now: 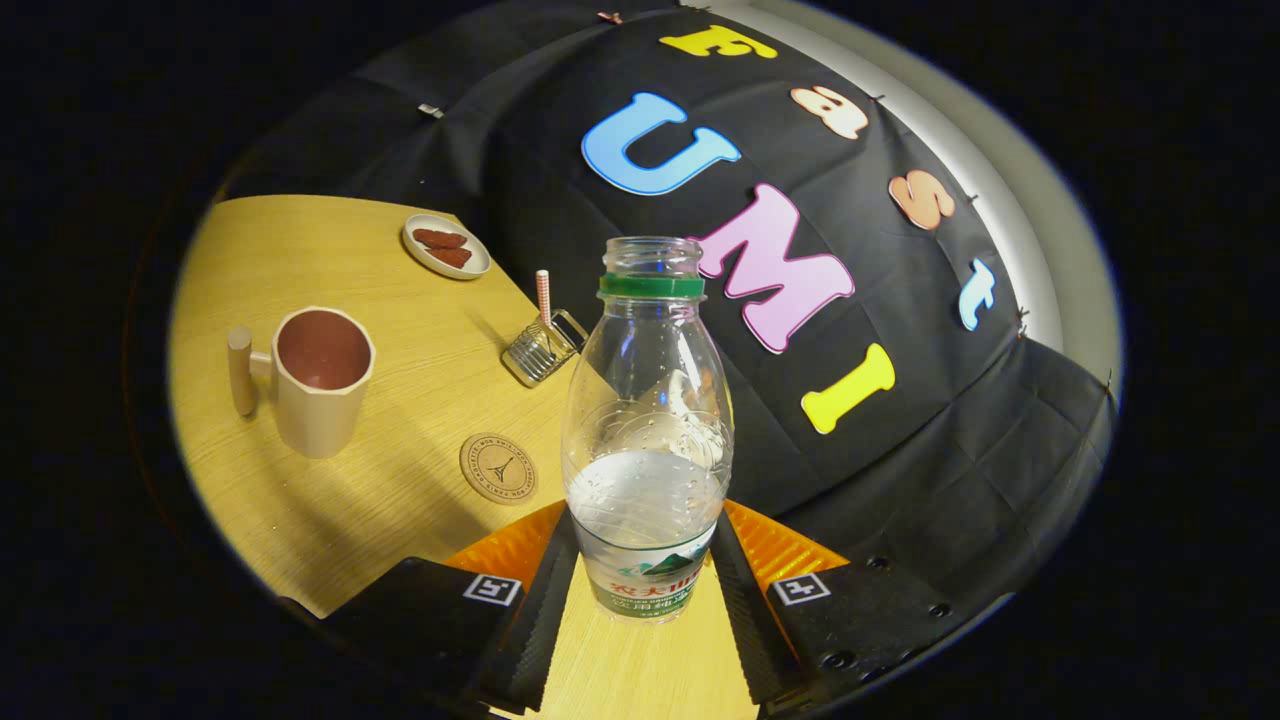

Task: Take the bottle from table, then pour the juice into the cup, finally place the bottle on the coaster

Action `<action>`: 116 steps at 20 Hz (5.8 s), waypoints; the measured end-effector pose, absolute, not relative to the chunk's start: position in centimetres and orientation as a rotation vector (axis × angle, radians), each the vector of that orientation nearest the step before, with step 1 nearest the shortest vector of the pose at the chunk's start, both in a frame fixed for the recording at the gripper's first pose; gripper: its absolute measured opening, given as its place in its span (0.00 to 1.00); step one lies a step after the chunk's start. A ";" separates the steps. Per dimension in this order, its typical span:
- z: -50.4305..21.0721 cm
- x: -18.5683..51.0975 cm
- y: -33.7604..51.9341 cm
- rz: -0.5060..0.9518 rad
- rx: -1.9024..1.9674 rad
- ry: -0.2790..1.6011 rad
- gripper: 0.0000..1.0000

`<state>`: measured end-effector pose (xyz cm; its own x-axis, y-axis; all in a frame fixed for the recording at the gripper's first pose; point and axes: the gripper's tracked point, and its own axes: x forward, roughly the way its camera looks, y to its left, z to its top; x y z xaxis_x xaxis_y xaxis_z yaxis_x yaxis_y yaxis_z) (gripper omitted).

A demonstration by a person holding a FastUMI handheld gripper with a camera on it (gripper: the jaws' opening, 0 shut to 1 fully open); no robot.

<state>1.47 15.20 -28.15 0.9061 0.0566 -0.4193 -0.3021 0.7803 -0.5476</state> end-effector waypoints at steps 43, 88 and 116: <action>-32.5 2.4 21.1 0.544 -1.514 0.415 0.75; -30.6 5.1 22.4 0.563 -1.781 0.191 0.75; -28.5 5.0 25.0 0.506 -2.039 -0.064 0.75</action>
<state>4.95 25.03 -28.54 0.9113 0.2519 -0.3258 -0.1635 -0.5049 -0.8475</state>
